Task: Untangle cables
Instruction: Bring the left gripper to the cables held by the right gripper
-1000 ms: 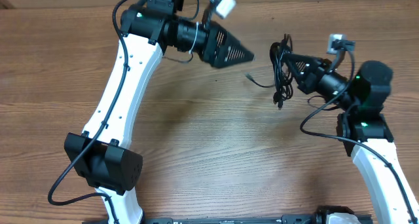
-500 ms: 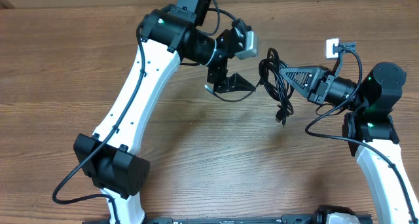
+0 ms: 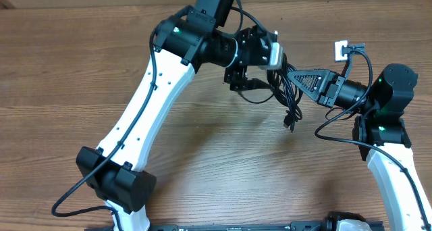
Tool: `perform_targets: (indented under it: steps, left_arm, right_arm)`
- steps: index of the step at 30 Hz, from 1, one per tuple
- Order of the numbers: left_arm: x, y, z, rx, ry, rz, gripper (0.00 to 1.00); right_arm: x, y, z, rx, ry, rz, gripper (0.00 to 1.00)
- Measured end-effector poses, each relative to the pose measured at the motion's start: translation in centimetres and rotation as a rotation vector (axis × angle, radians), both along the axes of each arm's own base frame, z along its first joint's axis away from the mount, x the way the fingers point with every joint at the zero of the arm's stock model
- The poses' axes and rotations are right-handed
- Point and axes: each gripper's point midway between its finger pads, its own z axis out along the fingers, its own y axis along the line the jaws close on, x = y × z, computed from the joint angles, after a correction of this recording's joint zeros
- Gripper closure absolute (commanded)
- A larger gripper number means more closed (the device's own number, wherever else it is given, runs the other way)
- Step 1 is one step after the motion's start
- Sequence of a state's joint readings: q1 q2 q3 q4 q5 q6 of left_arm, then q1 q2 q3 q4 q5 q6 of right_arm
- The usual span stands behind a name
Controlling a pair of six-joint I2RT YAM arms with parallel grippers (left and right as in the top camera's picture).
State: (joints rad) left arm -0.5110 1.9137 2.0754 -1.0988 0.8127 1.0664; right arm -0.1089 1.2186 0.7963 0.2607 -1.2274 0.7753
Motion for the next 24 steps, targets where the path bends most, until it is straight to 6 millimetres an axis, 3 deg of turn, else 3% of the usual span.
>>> perform_targets:
  steps: [5,10,17,22,24]
  left_arm:
    - [-0.9,-1.0,-0.1,0.007,-0.021,-0.036,0.36]
    - [-1.0,-1.1,-0.1,0.010,-0.038,-0.045,0.39]
    - [-1.2,-1.5,-0.1,0.011,-0.054,-0.056,0.70]
    - [-1.2,-1.6,0.0,0.011,-0.061,-0.056,0.75]
    - [-1.2,-1.5,0.1,0.010,-0.062,-0.056,0.83]
  right_arm:
    - [0.0,0.0,0.0,0.005,0.011,0.000,0.96]
    - [-0.1,0.0,0.0,0.011,0.023,0.005,0.96]
    - [-0.4,0.2,-0.1,0.018,0.042,0.023,0.96]
    - [-0.4,0.2,-0.1,0.020,0.046,0.025,0.96]
    - [-0.4,0.2,-0.1,0.020,0.046,0.025,0.96]
